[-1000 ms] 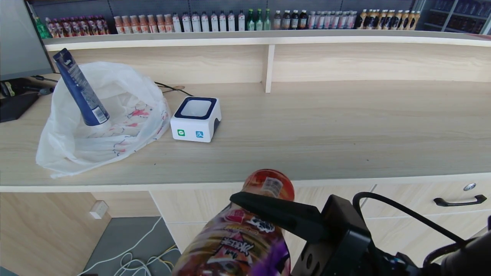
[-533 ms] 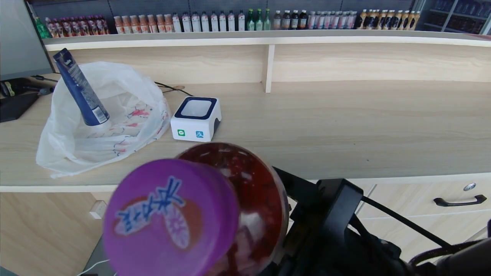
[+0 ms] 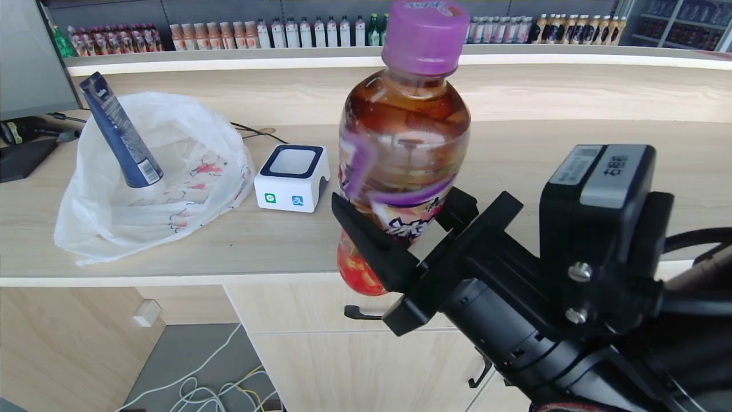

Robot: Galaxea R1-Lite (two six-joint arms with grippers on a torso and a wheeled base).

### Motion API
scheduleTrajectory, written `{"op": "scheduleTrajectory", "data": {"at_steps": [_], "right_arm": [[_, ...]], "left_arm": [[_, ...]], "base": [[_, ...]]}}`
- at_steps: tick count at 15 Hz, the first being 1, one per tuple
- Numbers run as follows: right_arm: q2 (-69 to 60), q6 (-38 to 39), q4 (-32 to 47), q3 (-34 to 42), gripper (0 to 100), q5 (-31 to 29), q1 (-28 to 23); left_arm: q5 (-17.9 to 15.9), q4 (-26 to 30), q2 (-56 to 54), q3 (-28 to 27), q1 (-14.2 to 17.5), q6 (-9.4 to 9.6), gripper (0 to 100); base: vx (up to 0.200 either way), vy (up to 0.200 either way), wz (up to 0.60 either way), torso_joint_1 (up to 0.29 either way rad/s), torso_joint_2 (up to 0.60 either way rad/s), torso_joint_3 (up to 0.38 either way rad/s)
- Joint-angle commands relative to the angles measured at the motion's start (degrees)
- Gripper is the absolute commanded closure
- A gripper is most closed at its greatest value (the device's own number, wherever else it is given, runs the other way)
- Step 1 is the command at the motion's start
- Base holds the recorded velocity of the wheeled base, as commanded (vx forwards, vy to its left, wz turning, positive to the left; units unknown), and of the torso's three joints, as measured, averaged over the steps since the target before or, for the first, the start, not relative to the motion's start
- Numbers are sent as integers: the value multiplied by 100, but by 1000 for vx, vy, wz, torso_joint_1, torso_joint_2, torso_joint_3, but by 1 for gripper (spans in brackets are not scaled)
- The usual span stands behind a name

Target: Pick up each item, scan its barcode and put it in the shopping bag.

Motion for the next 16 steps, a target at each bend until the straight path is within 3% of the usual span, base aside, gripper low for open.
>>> {"op": "scheduleTrajectory", "data": {"at_steps": [1, 4, 10, 16], "right_arm": [[-3, 293, -3, -165, 100, -16, -502], [15, 776, -3, -157, 100, 80, -1434], [76, 1040, -3, 37, 100, 98, -1627], [-134, 1620, -3, 125, 100, -43, -2269]], "left_arm": [[0, 0, -2, 0, 0, 2, 100], [0, 0, -2, 0, 0, 2, 100], [0, 0, -2, 0, 0, -16, 100], [0, 0, -2, 0, 0, -33, 100]], "base": [[0, 0, 0, 0, 0, 0], [0, 0, 0, 0, 0, 0], [0, 0, 0, 0, 0, 0], [0, 0, 0, 0, 0, 0]]}}
